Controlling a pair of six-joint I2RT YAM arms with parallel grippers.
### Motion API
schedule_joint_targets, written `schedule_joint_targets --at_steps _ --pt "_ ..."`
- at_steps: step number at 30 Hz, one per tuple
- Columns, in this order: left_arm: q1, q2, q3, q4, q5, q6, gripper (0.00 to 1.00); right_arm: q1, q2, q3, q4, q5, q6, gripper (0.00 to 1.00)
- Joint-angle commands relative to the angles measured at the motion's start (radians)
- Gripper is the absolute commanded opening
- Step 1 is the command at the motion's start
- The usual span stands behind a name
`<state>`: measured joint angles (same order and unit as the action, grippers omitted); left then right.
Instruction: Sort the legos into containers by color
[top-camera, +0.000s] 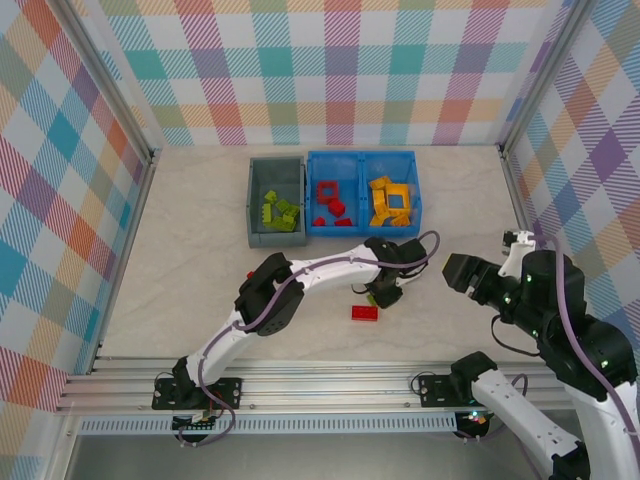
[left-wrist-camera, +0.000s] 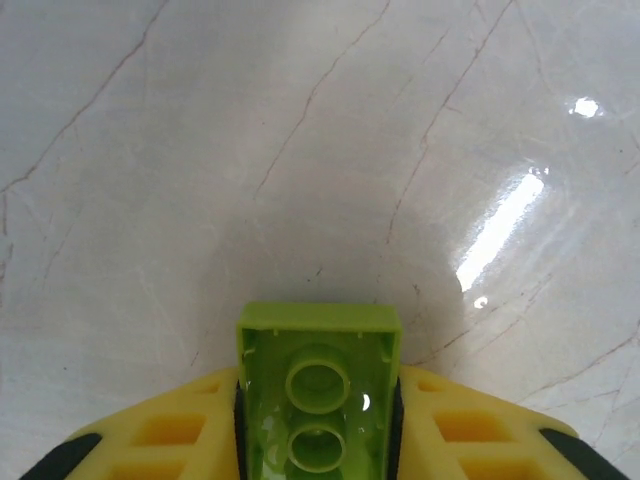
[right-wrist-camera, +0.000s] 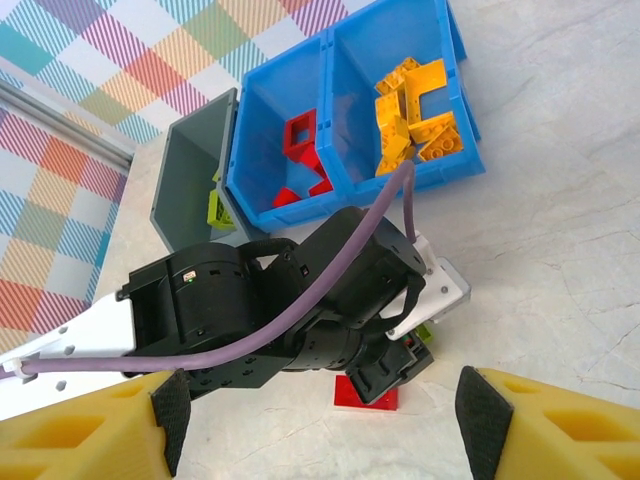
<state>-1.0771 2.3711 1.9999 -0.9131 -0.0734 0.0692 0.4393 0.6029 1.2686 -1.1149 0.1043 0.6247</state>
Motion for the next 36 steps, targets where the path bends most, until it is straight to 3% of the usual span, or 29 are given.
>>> schedule_joint_targets --at_steps 1,5,10,15,17,21,24,28,36 --pt "0.025 -0.084 -0.022 0.023 -0.063 -0.054 0.31 0.0 0.03 -0.017 0.038 -0.047 -0.013 0.72" --pt "0.089 -0.243 -0.092 0.076 -0.074 -0.151 0.31 -0.001 0.082 -0.006 0.112 -0.205 -0.094 0.69" --pt "0.233 -0.479 -0.256 0.151 -0.048 -0.273 0.31 0.038 0.18 -0.033 0.248 -0.396 -0.168 0.67" --pt "0.435 -0.617 -0.368 0.182 -0.018 -0.343 0.3 0.351 0.341 -0.039 0.377 -0.184 -0.214 0.66" --pt "0.522 -0.631 -0.395 0.21 0.006 -0.365 0.3 0.429 0.418 -0.049 0.471 -0.163 -0.219 0.65" --pt "0.669 -0.561 -0.353 0.252 0.06 -0.412 0.3 0.516 0.564 -0.064 0.694 -0.17 -0.23 0.66" --pt "0.72 -0.449 -0.256 0.253 0.065 -0.426 0.3 0.528 0.65 -0.058 0.808 -0.155 -0.238 0.66" --pt "0.759 -0.295 -0.121 0.243 0.063 -0.462 0.3 0.529 0.729 -0.015 0.833 -0.117 -0.237 0.66" --pt "0.785 -0.089 0.053 0.236 0.129 -0.53 0.34 0.528 0.74 -0.032 0.823 -0.096 -0.221 0.66"
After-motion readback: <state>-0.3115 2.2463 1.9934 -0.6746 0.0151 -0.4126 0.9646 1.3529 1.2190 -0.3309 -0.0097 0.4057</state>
